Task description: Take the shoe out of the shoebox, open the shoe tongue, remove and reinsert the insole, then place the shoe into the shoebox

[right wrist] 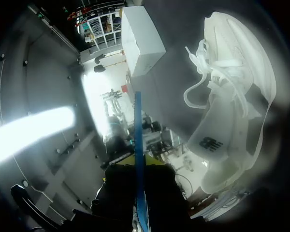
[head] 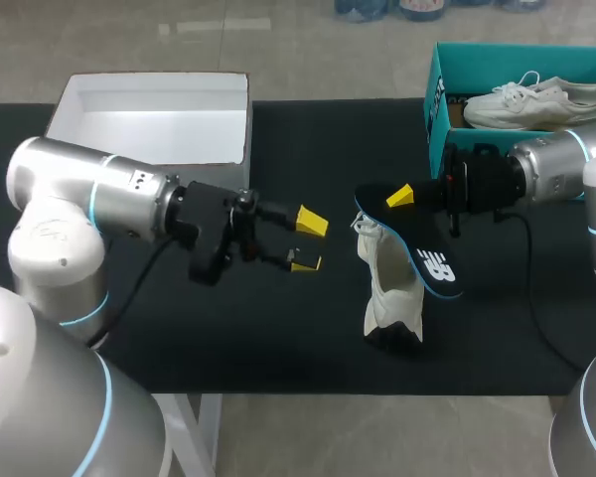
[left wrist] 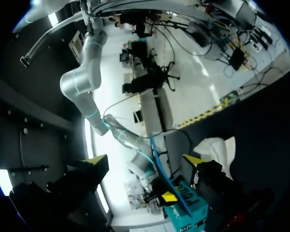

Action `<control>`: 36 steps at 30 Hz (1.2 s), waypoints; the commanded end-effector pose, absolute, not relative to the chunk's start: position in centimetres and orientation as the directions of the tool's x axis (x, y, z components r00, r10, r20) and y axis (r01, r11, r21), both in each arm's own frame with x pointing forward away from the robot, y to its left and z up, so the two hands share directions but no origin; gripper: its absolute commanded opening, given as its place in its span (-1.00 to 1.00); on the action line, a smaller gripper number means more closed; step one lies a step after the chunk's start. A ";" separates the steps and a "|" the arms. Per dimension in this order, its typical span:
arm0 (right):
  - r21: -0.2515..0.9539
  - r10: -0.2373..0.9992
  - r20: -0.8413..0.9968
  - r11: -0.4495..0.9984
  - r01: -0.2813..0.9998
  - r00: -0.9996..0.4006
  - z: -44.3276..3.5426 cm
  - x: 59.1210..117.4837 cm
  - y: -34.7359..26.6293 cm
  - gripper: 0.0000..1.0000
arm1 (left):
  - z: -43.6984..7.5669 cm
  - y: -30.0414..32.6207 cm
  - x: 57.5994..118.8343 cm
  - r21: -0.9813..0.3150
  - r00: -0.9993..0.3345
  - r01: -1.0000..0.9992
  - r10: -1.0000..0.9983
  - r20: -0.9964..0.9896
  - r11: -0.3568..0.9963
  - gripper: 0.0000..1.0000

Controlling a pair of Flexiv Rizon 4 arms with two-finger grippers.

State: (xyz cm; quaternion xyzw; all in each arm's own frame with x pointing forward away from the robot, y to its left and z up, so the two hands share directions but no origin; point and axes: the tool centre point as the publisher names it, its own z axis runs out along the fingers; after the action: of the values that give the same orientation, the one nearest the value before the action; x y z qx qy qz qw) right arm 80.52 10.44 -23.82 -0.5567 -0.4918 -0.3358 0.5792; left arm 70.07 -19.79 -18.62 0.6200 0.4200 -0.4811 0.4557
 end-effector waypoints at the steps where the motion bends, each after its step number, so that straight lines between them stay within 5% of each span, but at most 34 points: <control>1: -0.314 0.160 0.943 0.153 0.937 0.290 -23.8 80.5 10.5 -1.00 | -19.0 -22.1 70.2 0.154 0.180 0.960 0.094 -0.979 -0.236 1.00; 26: -0.314 0.160 0.943 0.153 0.937 0.290 -23.8 80.5 10.5 -1.00 | -19.0 -22.1 70.2 0.154 0.180 0.960 0.094 -0.979 -0.236 1.00; 36: -0.314 0.160 0.943 0.153 0.937 0.290 -23.8 80.5 10.5 -1.00 | -20.4 -26.0 71.7 -0.101 -0.092 0.966 0.048 -0.995 -0.240 1.00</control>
State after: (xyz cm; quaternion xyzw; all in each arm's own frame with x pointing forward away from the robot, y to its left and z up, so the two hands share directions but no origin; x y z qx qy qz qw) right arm 80.52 10.44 -23.82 -0.5566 -0.4919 -0.3358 0.5792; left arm 70.77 -24.14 -19.58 0.5490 0.4709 -0.5608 0.4028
